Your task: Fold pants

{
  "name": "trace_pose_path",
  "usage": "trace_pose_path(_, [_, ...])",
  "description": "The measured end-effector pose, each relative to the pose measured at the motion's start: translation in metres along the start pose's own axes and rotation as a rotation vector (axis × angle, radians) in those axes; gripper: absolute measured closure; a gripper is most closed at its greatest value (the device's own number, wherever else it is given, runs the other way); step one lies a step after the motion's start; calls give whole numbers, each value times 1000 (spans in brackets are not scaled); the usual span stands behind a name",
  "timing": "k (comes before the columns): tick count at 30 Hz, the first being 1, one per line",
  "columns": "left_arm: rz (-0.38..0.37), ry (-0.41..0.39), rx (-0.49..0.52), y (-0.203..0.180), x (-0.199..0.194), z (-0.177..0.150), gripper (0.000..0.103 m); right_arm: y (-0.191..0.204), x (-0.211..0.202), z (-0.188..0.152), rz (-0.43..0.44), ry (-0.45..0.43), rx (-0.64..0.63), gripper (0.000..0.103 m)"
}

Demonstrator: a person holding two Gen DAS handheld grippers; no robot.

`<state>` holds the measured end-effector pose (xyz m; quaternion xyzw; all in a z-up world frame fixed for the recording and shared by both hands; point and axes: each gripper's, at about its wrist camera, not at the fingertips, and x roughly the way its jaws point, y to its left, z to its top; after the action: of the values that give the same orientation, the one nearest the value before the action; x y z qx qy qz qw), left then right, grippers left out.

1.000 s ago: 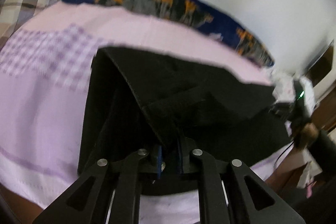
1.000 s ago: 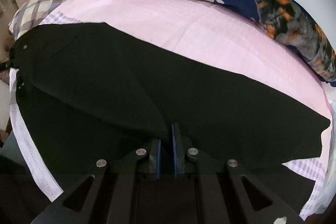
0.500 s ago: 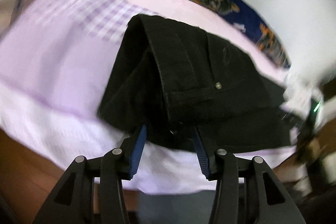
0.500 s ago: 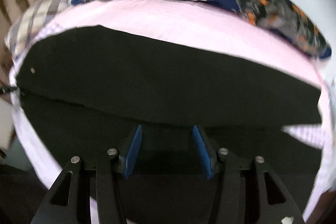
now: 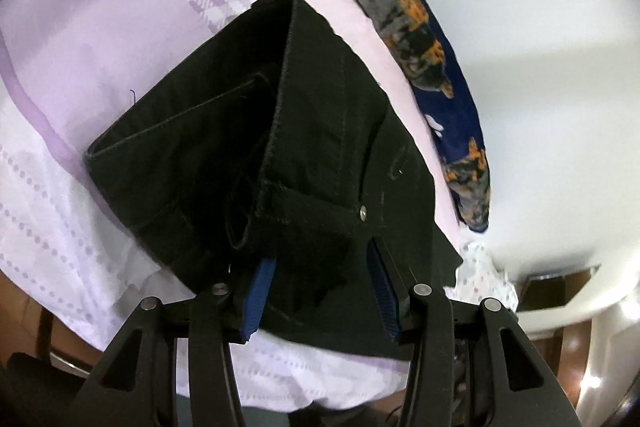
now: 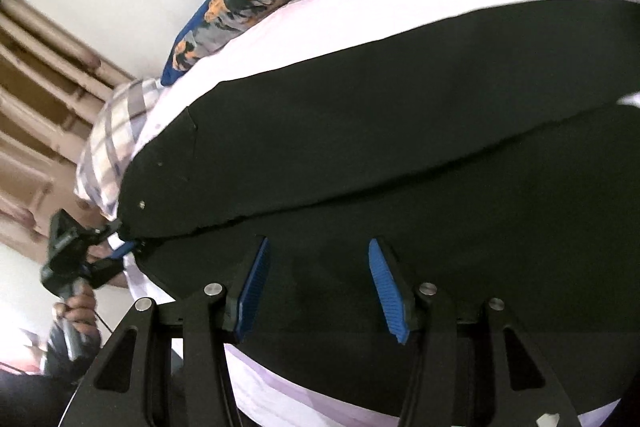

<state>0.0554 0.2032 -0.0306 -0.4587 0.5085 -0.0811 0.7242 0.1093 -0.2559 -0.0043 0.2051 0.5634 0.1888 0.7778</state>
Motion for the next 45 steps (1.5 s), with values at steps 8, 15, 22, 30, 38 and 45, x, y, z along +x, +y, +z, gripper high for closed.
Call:
trace_pose_path(8, [41, -101, 60, -23, -17, 13, 86, -10, 12, 7, 96, -56, 137, 53])
trace_pose_path(15, [39, -117, 128, -54, -31, 30, 86, -41, 6, 30, 158, -166, 311, 55])
trace_pose_path(22, [124, -76, 135, -42, -20, 36, 87, -94, -35, 70, 40, -266, 405, 73])
trace_pose_path(30, [247, -18, 212, -29, -2, 33, 87, -117, -65, 87, -96, -278, 392, 96])
trace_pose_path(38, [301, 45, 373, -34, -5, 43, 87, -52, -113, 64, -288, -300, 167, 97])
trace_pose_path(45, [318, 118, 439, -23, -12, 42, 87, -29, -131, 20, -329, -265, 149, 97])
